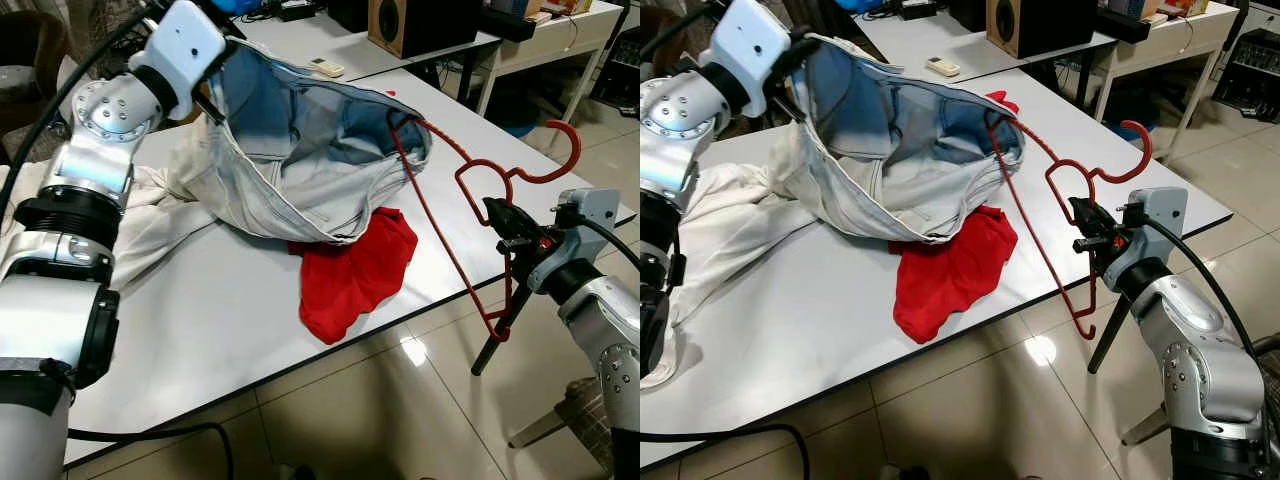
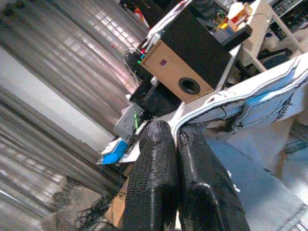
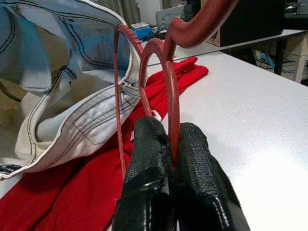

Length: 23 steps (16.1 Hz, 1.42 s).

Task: Hang hanger

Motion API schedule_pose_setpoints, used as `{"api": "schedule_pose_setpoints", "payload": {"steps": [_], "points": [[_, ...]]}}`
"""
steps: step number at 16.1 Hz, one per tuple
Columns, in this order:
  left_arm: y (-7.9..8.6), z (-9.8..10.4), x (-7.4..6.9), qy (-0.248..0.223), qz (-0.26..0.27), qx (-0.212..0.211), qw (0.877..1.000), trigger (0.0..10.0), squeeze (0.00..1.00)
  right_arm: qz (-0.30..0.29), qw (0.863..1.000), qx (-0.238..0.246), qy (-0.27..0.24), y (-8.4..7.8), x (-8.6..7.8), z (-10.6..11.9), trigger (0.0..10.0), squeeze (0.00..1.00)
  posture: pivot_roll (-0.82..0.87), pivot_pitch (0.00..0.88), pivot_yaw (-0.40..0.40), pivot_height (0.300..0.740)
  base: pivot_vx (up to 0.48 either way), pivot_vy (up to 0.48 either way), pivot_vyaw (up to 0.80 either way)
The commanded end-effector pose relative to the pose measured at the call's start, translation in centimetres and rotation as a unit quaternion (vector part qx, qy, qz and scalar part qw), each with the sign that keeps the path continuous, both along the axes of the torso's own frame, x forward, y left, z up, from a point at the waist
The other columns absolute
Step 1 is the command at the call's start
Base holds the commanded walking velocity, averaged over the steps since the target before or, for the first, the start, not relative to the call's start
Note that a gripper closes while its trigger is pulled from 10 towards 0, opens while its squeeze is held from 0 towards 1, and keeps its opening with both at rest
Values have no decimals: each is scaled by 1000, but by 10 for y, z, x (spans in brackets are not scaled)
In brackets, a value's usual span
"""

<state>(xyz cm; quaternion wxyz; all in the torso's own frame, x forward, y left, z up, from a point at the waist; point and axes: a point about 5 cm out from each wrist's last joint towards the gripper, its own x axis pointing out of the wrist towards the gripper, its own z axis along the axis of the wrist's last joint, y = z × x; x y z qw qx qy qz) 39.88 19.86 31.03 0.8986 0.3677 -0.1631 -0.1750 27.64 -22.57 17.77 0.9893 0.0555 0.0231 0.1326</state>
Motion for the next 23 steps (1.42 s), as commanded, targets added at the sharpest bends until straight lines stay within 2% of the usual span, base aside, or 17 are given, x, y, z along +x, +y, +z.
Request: {"api": "schedule_pose_setpoints", "payload": {"steps": [1,3,5,6,9,10,11,12,13,14,16,17,18,20,21,23], "points": [[13,13,-2,-25,24,-4,999,0,0,-38,999,-7,-4,-12,2,3,10000,0,-196,0,129,740,0,0,0],[17,13,-3,-26,30,2,999,0,0,-70,998,0,-7,-20,5,3,10000,0,-197,0,131,740,0,0,0],[23,15,-3,-32,44,0,999,0,0,-93,995,22,-33,-27,6,11,10000,0,-200,0,132,740,0,0,0],[27,17,-4,-40,52,-7,998,0,0,-104,992,47,-56,-31,5,19,10000,0,-205,0,132,740,0,0,0],[33,24,-6,-59,64,-21,996,0,0,-79,988,104,-84,-31,3,30,10000,0,-206,0,126,740,0,0,0],[33,25,-6,-62,63,-26,996,0,0,-58,987,120,-86,-27,1,31,10000,0,-206,0,125,740,0,0,0],[29,24,-6,-61,46,-27,997,0,0,15,991,112,-73,-10,-4,28,10000,0,-207,0,122,740,0,0,0],[24,21,-6,-55,34,-26,998,0,0,48,993,95,-60,-1,-6,24,10000,0,-207,0,122,740,0,0,0],[13,9,-5,-42,10,-27,999,0,0,87,993,76,-32,15,-10,12,10000,0,-207,0,119,740,0,0,0],[13,9,-5,-42,10,-27,999,0,0,87,993,76,-32,15,-10,12,10000,0,-207,0,119,740,0,0,0],[-12,-19,-5,-9,-35,-45,998,0,0,70,996,57,17,27,-8,-10,10000,0,-207,0,122,740,0,0,0],[-19,-29,-7,10,-52,-38,998,0,0,66,996,54,28,28,-9,-15,10000,0,-207,0,123,740,0,0,0],[-27,-48,-10,46,-76,0,996,0,0,64,996,58,34,30,-10,-19,10000,0,-207,0,126,740,0,0,0],[-28,-74,-14,104,-90,64,988,0,0,63,996,61,32,30,-12,-19,10000,0,-207,0,130,740,0,0,0],[-23,-89,-17,134,-80,109,982,0,0,62,996,63,27,30,-12,-17,10000,0,-208,0,133,740,0,0,0],[-5,-101,-19,154,-36,148,976,0,0,65,996,63,16,29,-12,-13,10000,0,-210,0,136,740,0,0,0]]}}
